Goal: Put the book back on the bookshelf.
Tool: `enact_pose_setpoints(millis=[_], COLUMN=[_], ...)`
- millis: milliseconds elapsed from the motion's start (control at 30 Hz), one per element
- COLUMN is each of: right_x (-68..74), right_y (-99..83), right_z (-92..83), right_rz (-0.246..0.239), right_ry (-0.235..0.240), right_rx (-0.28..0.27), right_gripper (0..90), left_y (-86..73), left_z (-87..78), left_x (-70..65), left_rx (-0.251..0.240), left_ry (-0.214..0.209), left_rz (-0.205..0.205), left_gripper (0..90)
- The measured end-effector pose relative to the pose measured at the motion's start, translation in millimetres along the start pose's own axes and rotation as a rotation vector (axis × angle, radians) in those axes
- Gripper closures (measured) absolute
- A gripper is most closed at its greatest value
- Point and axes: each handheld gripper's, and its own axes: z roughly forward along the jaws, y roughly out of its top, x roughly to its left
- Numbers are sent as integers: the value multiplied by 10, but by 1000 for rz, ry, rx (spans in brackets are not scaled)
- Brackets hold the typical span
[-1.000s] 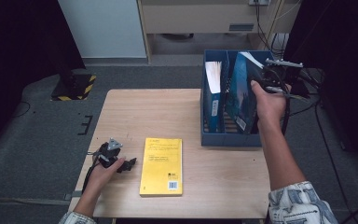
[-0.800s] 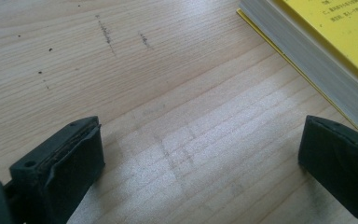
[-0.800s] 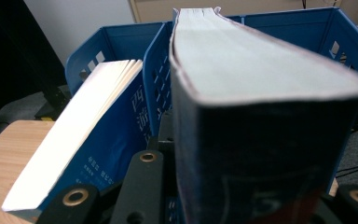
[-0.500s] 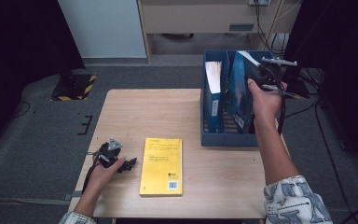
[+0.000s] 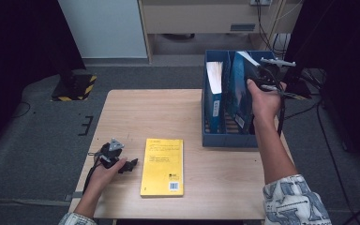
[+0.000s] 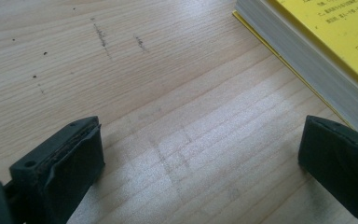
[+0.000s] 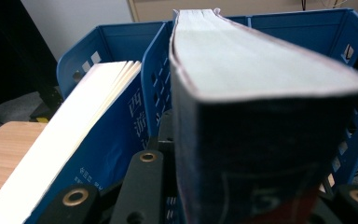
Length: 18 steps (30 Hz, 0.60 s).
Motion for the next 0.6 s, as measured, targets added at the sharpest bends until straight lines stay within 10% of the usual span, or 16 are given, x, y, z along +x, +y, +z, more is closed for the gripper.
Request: enact_pose_setpoints(millis=[600], right_x=[-17], right_y=[-97], right_z=[65], right_rz=[2], right_ry=[-7], right_rx=[0], right_gripper=[740], left_y=[-2], left_z=[-3], left_x=[-9], left_rx=[1], left_ry=[1], left_rz=[0], left_gripper=[0])
